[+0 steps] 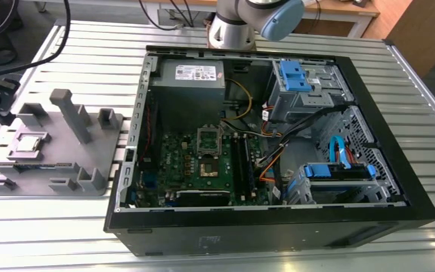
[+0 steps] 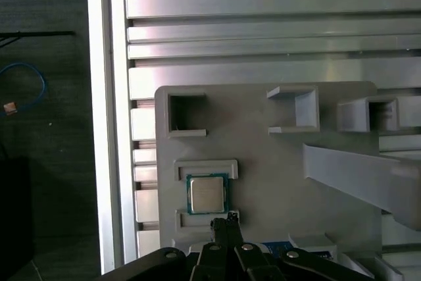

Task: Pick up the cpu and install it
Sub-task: 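Reach for the cpu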

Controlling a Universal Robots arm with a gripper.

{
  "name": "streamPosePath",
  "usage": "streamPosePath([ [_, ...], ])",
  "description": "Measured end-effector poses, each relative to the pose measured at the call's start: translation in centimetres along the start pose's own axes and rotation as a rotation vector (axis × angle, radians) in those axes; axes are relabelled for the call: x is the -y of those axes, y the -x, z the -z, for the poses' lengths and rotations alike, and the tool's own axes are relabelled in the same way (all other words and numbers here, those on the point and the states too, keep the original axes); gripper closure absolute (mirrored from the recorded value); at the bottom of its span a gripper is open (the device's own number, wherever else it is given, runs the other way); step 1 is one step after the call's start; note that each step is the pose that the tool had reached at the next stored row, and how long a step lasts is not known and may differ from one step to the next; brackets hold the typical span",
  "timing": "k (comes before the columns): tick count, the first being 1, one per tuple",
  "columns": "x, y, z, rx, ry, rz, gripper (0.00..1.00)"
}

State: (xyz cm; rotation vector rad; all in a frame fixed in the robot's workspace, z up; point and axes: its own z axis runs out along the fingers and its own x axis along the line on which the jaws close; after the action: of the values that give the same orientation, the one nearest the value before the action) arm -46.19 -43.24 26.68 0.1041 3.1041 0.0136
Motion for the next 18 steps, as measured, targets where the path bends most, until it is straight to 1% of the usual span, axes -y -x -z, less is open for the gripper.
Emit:
streamPosePath([
  [4,0.01,-0.08,-0.52,-0.0036,-0.0056,0.0,0.89],
  [8,0.02,-0.15,-1.08,-0.0068,-0.0079,0.0,0.89],
  [15,0.02,-0.2,-1.23,-0.0069,-0.0078,0.0,0.89],
  [18,0.02,-0.21,-1.51,-0.0071,-0.0079,0.0,0.89],
])
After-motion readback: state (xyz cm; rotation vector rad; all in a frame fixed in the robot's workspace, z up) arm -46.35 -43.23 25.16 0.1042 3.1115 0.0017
